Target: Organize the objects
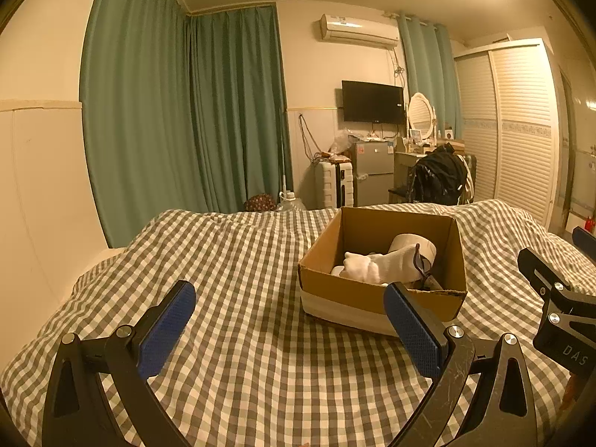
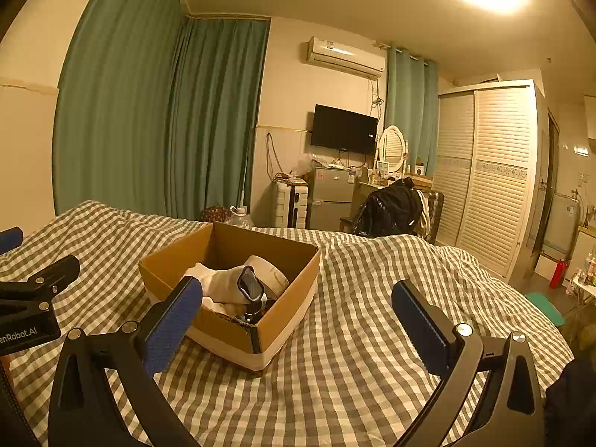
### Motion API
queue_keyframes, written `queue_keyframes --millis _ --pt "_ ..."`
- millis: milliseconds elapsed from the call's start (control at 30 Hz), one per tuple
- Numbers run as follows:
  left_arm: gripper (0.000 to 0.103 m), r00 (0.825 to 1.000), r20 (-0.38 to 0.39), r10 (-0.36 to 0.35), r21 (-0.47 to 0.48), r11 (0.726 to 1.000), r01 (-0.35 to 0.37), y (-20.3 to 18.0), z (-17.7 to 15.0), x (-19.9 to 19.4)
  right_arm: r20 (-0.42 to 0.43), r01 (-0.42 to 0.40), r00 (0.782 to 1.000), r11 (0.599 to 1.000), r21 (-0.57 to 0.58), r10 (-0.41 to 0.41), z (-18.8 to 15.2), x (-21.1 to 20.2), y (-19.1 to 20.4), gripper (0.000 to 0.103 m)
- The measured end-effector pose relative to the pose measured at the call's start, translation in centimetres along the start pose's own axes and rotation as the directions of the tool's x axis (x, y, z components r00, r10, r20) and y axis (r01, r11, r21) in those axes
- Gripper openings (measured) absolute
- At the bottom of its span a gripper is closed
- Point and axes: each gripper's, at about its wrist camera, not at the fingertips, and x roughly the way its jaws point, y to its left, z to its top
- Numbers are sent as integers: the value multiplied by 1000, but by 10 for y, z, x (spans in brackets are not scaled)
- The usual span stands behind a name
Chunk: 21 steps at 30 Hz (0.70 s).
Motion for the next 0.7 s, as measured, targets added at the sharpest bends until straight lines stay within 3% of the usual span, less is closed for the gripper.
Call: queue_keyframes --millis 700 --pt "103 1000 -1 -2 9 1000 2 -1 -1 0 -9 -1 1000 1000 -6 1 -2 1 1 102"
